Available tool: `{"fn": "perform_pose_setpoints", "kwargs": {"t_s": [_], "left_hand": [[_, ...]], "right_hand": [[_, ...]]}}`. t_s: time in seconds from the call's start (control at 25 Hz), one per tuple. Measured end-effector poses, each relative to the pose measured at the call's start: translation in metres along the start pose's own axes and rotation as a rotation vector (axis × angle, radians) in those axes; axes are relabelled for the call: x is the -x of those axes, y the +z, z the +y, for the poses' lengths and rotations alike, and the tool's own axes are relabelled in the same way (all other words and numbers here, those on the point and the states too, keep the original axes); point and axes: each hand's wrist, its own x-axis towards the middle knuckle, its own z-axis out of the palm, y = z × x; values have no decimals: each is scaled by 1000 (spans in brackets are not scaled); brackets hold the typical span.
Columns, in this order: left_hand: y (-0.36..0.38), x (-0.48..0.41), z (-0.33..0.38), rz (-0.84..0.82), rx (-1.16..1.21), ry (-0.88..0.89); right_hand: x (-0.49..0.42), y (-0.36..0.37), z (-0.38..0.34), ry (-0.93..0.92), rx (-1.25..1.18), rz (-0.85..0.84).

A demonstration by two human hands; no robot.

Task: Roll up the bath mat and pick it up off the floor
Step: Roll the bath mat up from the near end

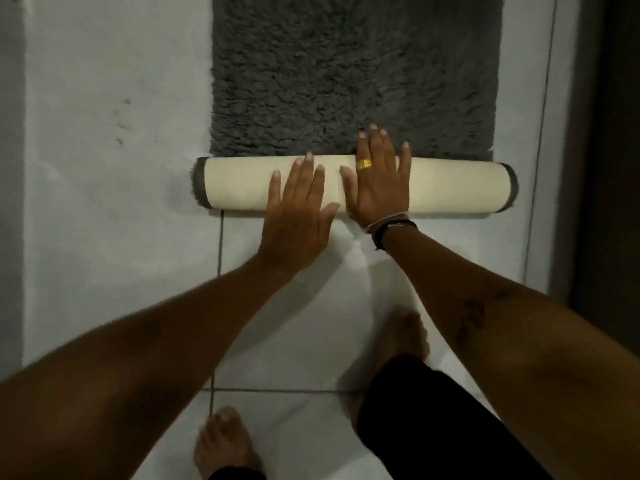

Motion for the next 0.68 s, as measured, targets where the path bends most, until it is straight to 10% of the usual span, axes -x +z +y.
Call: {"fn": "perform_pose_setpoints", "kwargs": {"t_s": [0.24,0.68], "left_hand": [[-13,-93,-40,-82,-63,-128],[-67,-219,-7,24,55,-450]], "right_hand": [[-47,-21,-4,140,-72,246],[-172,-39,38,-160,-4,-88]]}}
